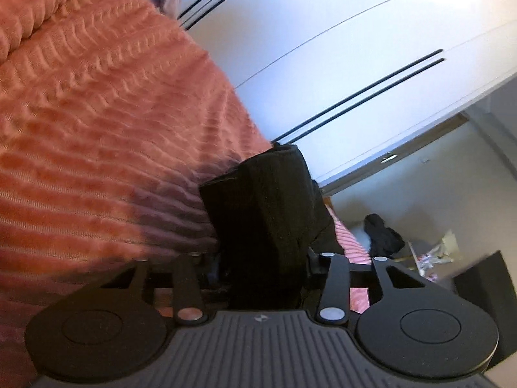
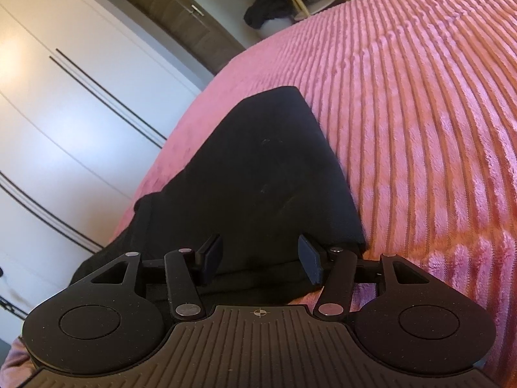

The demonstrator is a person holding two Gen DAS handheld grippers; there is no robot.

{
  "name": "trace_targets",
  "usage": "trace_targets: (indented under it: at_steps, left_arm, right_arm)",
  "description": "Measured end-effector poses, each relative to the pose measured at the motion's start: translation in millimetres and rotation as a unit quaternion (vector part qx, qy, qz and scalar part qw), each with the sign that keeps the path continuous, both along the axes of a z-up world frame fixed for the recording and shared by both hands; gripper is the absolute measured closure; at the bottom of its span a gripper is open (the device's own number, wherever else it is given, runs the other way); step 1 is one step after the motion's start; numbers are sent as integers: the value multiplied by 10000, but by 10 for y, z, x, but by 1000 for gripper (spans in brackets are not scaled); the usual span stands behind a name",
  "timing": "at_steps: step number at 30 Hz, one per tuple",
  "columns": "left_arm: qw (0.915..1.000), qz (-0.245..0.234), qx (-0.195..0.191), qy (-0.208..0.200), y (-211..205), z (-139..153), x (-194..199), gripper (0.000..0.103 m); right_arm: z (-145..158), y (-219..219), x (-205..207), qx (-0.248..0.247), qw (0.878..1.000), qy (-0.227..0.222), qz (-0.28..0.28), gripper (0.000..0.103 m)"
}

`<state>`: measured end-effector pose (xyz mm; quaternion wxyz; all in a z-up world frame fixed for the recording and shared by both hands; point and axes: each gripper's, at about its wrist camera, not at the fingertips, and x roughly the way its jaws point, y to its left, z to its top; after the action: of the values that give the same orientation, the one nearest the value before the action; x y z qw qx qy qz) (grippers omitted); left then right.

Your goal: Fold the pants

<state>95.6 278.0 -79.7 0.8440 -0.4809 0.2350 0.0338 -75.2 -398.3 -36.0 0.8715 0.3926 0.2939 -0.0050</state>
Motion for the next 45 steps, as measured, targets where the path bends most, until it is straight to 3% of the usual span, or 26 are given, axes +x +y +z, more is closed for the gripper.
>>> trace_targets:
  at_steps: [3,5,6,8,10,12,16,20,25,28,30,33,34,36,37,38,39,40,42,45]
  left_arm:
    - [9991,125,-308,258,27,-141,80,48]
    - [9992,138,-258,256,-5,-72,68,59]
    - [9998,89,-68,192,-51,24,55,68]
    - [9993,-54,373,51,-156,236,52,74]
    - [9947,-251,1000,-4,-330,507,44,75]
    - [9848,-495,1652,-192,-564,796,9,76]
    - [9591,-1016,2546,-706,-1162,1299,-128,76]
    - [9235,-1648,3274,-1133,-1935,1638,-277,76]
    - [8811,-2538,3725,-1430,-2845,1651,-408,76]
    - [8627,-3109,3784,-1258,-3344,1488,-443,76]
    - [8443,-3433,3964,-1104,-3643,1321,-451,76]
    - [8044,-3969,4386,-553,-4053,1068,-427,72]
    - [7949,-4100,4460,-350,-4128,1011,-389,71]
    - [7822,-4298,4507,-173,-4211,975,-391,55]
    - [7833,-4411,4376,-193,-4202,987,-397,45]
    - [7921,-4558,4053,-221,-4167,1014,-401,17]
    - [8060,-4636,3667,-325,-4103,1048,-399,4]
    - [8233,-4649,3217,-514,-4023,1100,-417,4]
    - [8466,-4636,2545,-608,-3886,1188,-407,4]
    - [8907,-3999,2102,-516,-3600,1225,-427,4]
  right_arm:
    - [-6,0,4,9,10000,-8,13,43]
    - [-4,-3,-3,6,10000,-10,17,43]
    - [0,-4,-3,2,10000,-18,8,43]
    - [21,-9,-6,-14,10000,-38,-3,43]
    - [38,-15,-16,-9,10000,-67,-37,43]
    - [53,-31,-32,32,9999,-114,-73,43]
    - [93,-74,-77,152,9994,-241,-179,41]
    - [139,-115,-146,276,9985,-412,-252,41]
    - [202,-170,-226,425,9967,-617,-305,40]
    - [234,-209,-266,507,9956,-715,-333,40]
    - [253,-234,-307,561,9949,-757,-349,39]
    - [268,-260,-345,644,9942,-785,-345,39]
    - [270,-265,-341,670,9940,-791,-336,38]
    - [273,-265,-346,712,9938,-798,-304,37]
    - [269,-255,-335,729,9937,-799,-279,37]
    - [271,-243,-324,746,9937,-797,-245,36]
    - [271,-233,-309,754,9938,-793,-217,36]
    - [273,-222,-296,759,9938,-786,-188,36]
    - [270,-197,-278,776,9940,-770,-109,35]
    - [264,-150,-235,781,9942,-744,17,34]
